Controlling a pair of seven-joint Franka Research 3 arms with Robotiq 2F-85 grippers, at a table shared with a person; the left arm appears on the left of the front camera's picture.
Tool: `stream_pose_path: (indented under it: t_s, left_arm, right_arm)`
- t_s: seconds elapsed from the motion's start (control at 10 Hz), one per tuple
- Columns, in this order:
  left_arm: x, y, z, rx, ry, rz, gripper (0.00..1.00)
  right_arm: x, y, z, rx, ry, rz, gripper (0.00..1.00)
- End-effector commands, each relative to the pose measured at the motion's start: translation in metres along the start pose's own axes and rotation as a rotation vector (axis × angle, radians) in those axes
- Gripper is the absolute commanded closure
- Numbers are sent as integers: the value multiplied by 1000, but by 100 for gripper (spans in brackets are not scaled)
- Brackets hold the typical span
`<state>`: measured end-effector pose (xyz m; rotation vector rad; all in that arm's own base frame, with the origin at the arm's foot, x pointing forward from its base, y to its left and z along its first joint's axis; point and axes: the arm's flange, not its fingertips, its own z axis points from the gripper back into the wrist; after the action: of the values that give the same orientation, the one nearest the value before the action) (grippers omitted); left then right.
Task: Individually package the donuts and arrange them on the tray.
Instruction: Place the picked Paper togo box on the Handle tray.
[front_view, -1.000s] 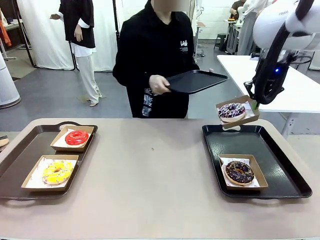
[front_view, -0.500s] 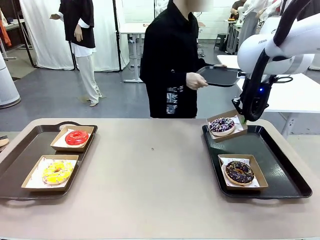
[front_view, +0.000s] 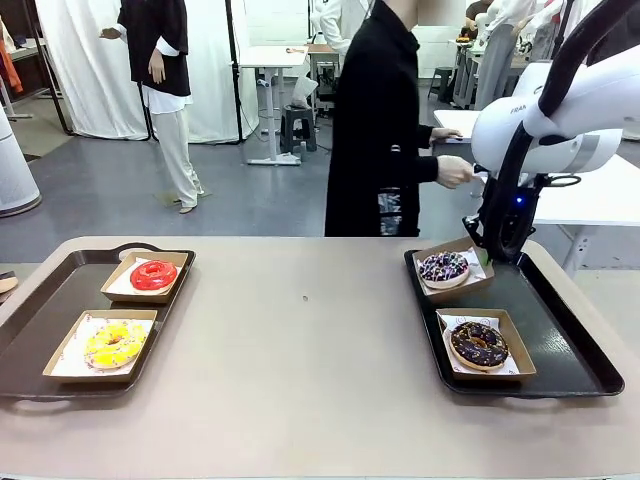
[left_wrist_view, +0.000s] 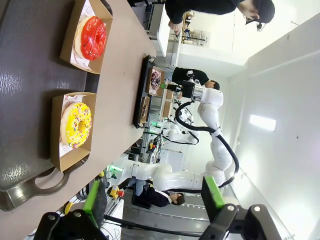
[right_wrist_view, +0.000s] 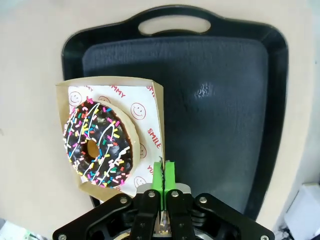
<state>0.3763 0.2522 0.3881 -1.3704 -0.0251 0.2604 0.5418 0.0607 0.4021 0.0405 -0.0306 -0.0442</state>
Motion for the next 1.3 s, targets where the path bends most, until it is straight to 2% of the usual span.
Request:
stream_pose_path:
  t_s: [0.0,0.7,0.8,0.9,1.0,1.2]
  left_arm:
    - [-4,0,2,-3,11,-19,0]
    - [-4,0,2,-3,11,-19,0]
    - [-4,0,2,-3,11,-19,0]
    - [-4,0,2,-3,11,-19,0]
    - [-4,0,2,-3,11,-19,0]
    - [-4,0,2,-3,11,-19,0]
  right_arm:
    - [-3,-11,-11,38,-24,-1,99]
    - [8,-24,-26,33,-1,-34,99]
    - [9,-25,-25,30,7,-31,50]
    - [10,-26,-22,28,9,-28,39]
    - [9,-26,-19,28,10,-30,0]
    - [5,-26,-4,30,-9,-38,0]
